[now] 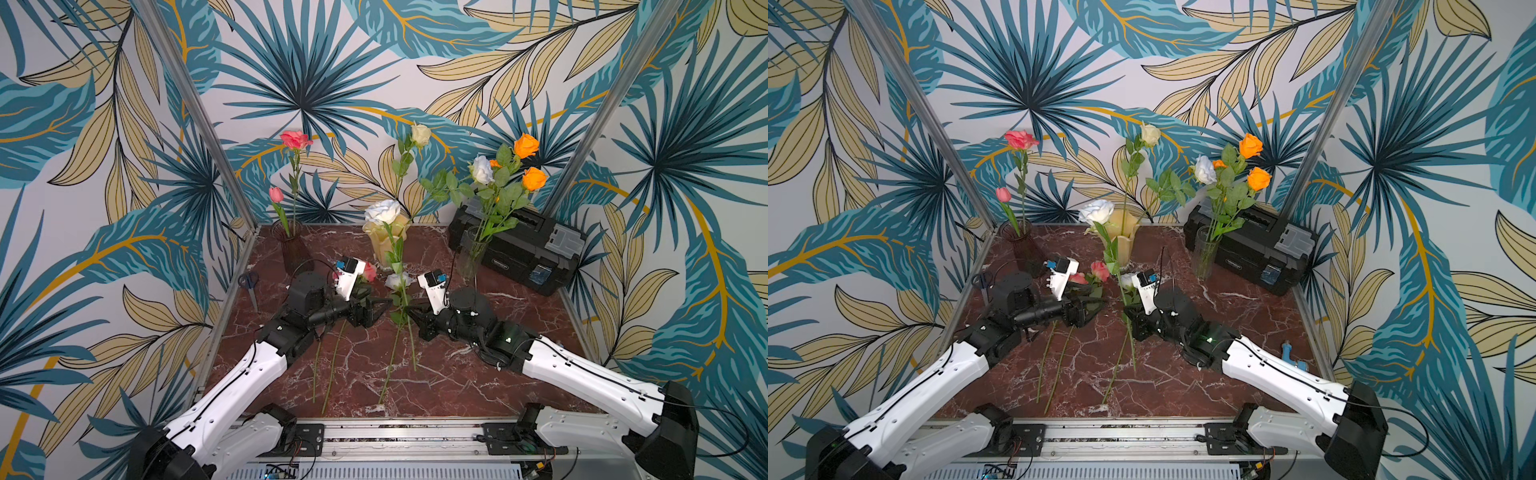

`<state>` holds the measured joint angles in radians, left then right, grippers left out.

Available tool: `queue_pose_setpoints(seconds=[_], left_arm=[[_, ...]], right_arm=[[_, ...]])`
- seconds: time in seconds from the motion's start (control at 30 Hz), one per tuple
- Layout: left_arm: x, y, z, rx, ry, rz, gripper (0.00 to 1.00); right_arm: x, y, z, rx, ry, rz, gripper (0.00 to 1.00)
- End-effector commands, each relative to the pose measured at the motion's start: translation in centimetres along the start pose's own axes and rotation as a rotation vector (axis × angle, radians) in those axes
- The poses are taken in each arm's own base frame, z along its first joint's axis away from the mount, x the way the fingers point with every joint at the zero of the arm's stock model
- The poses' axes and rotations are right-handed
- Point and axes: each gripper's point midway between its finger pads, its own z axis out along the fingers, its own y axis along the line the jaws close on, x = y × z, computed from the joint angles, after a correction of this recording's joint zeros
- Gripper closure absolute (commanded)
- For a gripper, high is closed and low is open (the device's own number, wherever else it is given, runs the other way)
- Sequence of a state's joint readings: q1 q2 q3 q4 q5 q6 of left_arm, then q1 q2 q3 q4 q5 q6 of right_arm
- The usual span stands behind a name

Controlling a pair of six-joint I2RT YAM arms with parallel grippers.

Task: Arrange the flowers in different vases according to their variety
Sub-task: Pick up the flower at the center of the board.

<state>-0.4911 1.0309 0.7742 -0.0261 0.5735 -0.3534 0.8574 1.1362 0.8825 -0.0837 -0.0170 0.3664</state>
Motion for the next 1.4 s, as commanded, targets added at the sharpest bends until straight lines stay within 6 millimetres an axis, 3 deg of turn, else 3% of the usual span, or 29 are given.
queue_pose_setpoints(seconds=[0.0, 0.1, 0.23, 0.5, 0.6, 0.87, 1.07, 1.2, 1.23, 1.33, 1.37], left_arm=[[-1.4, -1.7, 0.6, 0.075, -0.065, 0.005, 0.12], [-1.9, -2.6, 1.3, 0.110, -0.079, 0.001, 0.13], [-2.5, -3.1, 1.9, 0.127, -0.089, -0.002, 0.21], [-3.2, -3.0, 2.1, 0.110, -0.109, 0.000, 0.58], [-3.3, -3.1, 2.2, 0.117, -0.108, -0.001, 0.65], [-3.7, -3.7, 2.6, 0.144, -0.101, 0.004, 0.67], [-3.9, -3.8, 2.9, 0.150, -0.104, -0.004, 0.98], [-4.0, -3.8, 3.1, 0.151, -0.106, -0.007, 1.00], [-4.1, -3.8, 3.1, 0.148, -0.108, -0.005, 1.00], [-4.5, -3.7, 2.9, 0.121, -0.111, 0.024, 1.00], [-4.7, -3.5, 2.7, 0.097, -0.110, 0.047, 1.00]], right_arm=[[-1.3, 1.7, -0.4, -0.076, -0.055, -0.007, 1.00], [-1.6, 2.1, -0.4, -0.093, -0.065, -0.010, 1.00], [-1.6, 2.4, -0.4, -0.100, -0.067, -0.016, 1.00], [-1.6, 2.3, -0.6, -0.093, -0.069, -0.030, 1.00], [-1.5, 2.3, -0.6, -0.094, -0.066, -0.031, 1.00], [-1.4, 2.2, -0.5, -0.086, -0.061, -0.040, 1.00], [-1.2, 2.0, -0.5, -0.077, -0.054, -0.043, 1.00], [-1.1, 1.9, -0.5, -0.067, -0.054, -0.043, 1.00], [-1.1, 1.8, -0.6, -0.062, -0.056, -0.043, 0.95], [-1.4, 1.0, -1.1, -0.026, -0.091, -0.035, 0.34], [-1.6, 0.6, -1.5, -0.005, -0.108, -0.030, 0.26]])
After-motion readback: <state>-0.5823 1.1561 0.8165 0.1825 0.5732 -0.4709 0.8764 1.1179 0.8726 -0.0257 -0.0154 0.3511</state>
